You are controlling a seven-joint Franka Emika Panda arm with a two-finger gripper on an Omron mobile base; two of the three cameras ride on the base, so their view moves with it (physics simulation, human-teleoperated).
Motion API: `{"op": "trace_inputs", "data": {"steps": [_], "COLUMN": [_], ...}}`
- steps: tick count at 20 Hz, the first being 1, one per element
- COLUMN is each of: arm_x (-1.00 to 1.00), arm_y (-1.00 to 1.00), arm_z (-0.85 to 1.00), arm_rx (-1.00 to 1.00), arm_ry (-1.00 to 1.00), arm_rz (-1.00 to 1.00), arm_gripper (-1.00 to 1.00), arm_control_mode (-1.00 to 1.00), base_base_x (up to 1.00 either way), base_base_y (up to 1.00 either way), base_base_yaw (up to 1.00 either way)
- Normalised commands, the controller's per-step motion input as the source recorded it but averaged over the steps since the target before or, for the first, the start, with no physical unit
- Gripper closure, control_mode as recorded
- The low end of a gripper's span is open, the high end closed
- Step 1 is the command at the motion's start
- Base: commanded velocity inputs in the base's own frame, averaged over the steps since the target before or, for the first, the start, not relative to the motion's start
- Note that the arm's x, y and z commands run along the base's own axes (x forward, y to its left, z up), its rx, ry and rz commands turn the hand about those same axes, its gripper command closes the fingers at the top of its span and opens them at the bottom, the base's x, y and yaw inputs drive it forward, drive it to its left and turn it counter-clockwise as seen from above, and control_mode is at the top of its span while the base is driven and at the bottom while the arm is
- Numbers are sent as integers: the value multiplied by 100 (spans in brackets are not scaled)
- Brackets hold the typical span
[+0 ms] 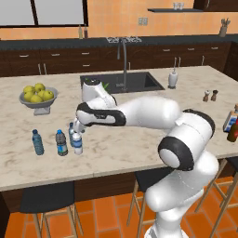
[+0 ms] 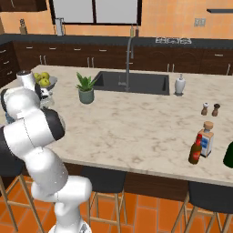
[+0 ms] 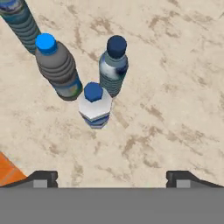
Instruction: Move the plastic bottles in the middle to the plastics group, and the glass bottles in the middle to the glass group.
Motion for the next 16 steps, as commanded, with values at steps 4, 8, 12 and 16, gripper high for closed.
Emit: {"op": "trace_inputs", "data": {"steps": [4, 8, 12, 16], "arm_x": [-62, -71, -74, -80], "arm_y": [-78, -79, -73, -72], "arm_z": [31, 31, 24, 20], "arm_rx": [13, 9, 7, 7], "arm_ry": [-10, -9, -6, -3], "arm_rz": [-19, -19, -19, -18], "arm_gripper": [-100, -100, -100, -100], "arm_control_mode": [-100, -100, -100, -100], "base_base_x": [0, 0, 0, 0], "base_base_y": [0, 0, 0, 0], "base_base_yaw": [0, 0, 0, 0]}}
